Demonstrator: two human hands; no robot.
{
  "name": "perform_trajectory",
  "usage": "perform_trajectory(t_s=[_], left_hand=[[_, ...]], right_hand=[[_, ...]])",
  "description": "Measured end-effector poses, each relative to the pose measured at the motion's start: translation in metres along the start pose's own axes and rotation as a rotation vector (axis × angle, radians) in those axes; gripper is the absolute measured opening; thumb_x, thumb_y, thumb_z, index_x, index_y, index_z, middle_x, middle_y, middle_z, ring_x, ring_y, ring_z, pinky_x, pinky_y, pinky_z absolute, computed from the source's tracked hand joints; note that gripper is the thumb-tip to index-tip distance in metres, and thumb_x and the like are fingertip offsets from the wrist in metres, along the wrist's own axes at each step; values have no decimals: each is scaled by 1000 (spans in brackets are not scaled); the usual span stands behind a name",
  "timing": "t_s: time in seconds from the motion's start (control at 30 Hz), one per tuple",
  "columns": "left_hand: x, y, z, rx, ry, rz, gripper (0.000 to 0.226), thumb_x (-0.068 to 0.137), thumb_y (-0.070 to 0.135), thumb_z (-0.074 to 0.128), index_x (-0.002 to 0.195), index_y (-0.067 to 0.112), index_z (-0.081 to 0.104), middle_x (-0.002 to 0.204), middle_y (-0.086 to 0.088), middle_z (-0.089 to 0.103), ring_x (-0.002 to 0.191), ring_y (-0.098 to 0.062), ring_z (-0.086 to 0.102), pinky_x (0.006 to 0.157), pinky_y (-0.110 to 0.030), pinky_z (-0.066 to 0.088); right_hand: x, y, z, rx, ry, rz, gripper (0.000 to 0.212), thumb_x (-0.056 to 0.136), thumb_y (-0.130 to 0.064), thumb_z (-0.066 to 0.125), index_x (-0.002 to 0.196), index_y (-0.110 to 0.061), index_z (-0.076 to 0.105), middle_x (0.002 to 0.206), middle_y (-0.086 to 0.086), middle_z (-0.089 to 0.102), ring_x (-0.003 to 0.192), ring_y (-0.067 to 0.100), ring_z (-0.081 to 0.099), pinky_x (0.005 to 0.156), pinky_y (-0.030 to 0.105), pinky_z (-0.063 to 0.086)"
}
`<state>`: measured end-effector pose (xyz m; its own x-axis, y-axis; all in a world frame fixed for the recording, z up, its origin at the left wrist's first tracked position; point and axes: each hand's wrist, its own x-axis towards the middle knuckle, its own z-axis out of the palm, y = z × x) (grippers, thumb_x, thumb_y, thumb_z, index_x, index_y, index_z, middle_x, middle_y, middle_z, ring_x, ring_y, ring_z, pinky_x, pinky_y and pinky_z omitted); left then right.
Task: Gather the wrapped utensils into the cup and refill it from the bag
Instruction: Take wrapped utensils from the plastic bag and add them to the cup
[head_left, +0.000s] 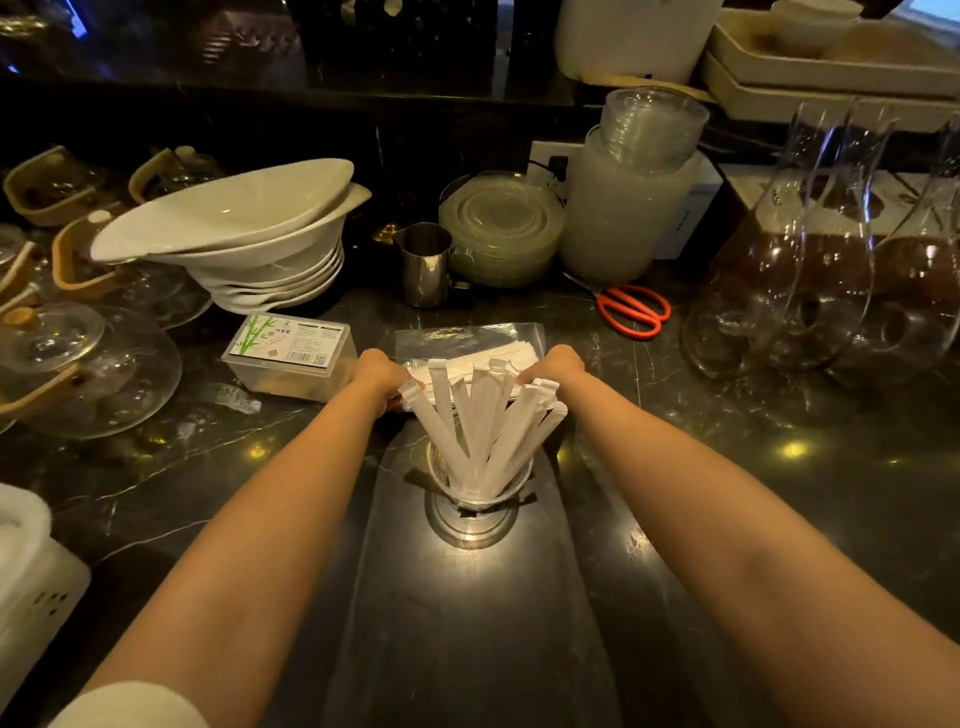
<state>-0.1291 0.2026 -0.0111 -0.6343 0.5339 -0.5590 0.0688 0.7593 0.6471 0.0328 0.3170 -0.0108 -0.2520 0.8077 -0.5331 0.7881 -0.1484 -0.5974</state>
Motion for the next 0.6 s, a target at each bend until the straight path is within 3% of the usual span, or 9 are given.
perform_trajectory(t_s=[0.1,0.2,0.27,0.33,0.4,0.43,0.5,0.6], left_hand=[[-4,3,-2,-141,-45,13,34,72,-8,59,106,-7,57,79,-11,59,63,-18,53,45,-24,39],[-10,10,-7,-199,-35,69,28,76,-2,60,104,-3,60,70,-5,55,62,-14,50,47,-22,38],[-14,16,-13,-212,-43,143,22,77,7,64,99,2,63,73,-6,59,63,-14,52,51,-22,42],[-19,22,-20,-239,-47,216,12,78,11,64,89,6,64,82,-10,62,70,-18,55,63,-29,50],[-26,29,-26,-279,-27,296,9,79,14,63,85,9,65,85,-10,62,75,-19,56,72,-34,50],[-31,34,-29,-295,-7,343,9,80,16,62,87,10,65,84,-6,62,74,-17,55,69,-32,49],[-42,44,-38,-339,26,433,9,81,18,61,88,14,65,79,0,60,71,-13,53,61,-25,44],[-60,61,-54,-422,36,536,6,82,15,60,79,19,62,78,1,60,72,-12,53,61,-22,43]], right_hand=[[-4,1,-2,95,-28,32,18,77,-8,67,84,1,54,92,15,56,95,28,57,64,27,44],[-9,-1,-7,241,-53,18,30,78,-7,66,103,6,55,111,21,60,103,32,59,64,26,45],[-14,-6,-15,280,-21,0,38,78,-10,68,108,6,53,108,20,61,86,26,59,53,22,45],[-20,-12,-25,304,-1,-43,37,79,-12,68,108,6,54,94,16,61,71,21,57,45,22,47],[-26,-18,-36,347,35,-127,25,79,-9,67,99,2,57,103,19,64,84,28,63,70,33,57],[-31,-21,-43,382,62,-175,20,78,-8,66,94,0,57,109,20,63,93,30,63,82,39,55],[-44,-30,-57,416,123,-290,21,78,-7,66,96,-4,56,110,15,62,93,24,60,85,36,52],[-67,-46,-77,473,166,-437,27,77,-7,67,101,-7,53,110,14,61,96,25,60,83,36,53]])
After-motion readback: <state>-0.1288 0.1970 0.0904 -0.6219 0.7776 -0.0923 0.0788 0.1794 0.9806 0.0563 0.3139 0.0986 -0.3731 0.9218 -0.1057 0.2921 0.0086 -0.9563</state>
